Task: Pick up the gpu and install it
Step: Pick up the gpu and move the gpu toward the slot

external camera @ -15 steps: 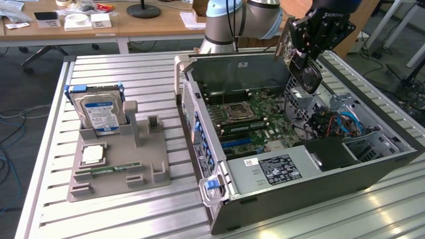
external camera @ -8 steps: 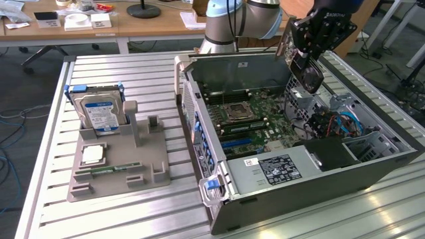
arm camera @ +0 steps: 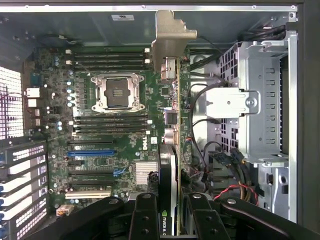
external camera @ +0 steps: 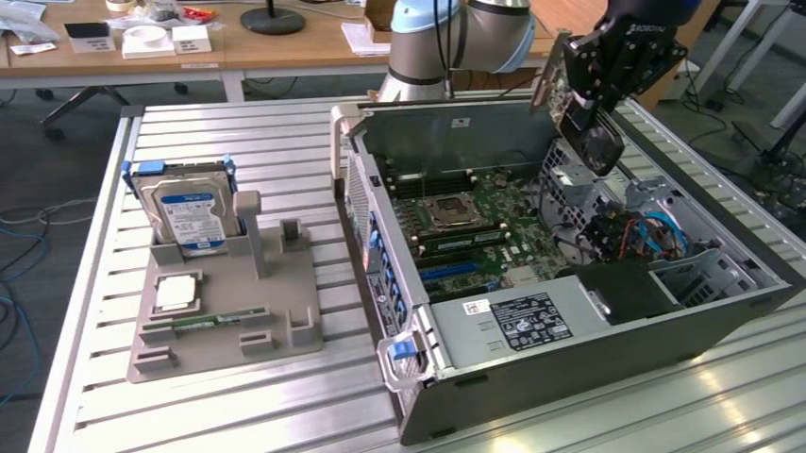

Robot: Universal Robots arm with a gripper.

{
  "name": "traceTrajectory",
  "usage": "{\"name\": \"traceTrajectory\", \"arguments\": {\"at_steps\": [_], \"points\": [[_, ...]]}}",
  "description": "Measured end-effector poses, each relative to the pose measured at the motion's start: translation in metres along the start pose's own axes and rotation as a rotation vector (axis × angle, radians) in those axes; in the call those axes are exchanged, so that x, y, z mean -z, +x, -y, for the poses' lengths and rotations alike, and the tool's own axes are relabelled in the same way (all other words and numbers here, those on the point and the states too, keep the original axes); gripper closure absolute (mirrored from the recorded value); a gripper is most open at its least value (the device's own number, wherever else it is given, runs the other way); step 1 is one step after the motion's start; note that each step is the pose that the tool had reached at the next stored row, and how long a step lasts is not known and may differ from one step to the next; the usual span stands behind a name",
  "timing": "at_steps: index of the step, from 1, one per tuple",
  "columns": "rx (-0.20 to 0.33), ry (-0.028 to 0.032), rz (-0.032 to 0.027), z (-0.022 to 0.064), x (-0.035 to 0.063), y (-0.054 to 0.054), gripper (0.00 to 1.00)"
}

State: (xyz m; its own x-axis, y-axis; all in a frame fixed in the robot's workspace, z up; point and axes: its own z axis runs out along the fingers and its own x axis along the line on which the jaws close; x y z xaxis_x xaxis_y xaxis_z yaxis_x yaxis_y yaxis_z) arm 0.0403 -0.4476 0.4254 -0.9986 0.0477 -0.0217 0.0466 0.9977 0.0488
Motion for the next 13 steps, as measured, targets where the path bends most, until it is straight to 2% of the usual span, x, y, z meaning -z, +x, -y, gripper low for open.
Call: {"name": "traceTrajectory", "arguments": {"at_steps": [13], "points": [[0.000, 0.0001, 0.0000, -0.0011, -0.0006, -0.023, 0.73]]}}
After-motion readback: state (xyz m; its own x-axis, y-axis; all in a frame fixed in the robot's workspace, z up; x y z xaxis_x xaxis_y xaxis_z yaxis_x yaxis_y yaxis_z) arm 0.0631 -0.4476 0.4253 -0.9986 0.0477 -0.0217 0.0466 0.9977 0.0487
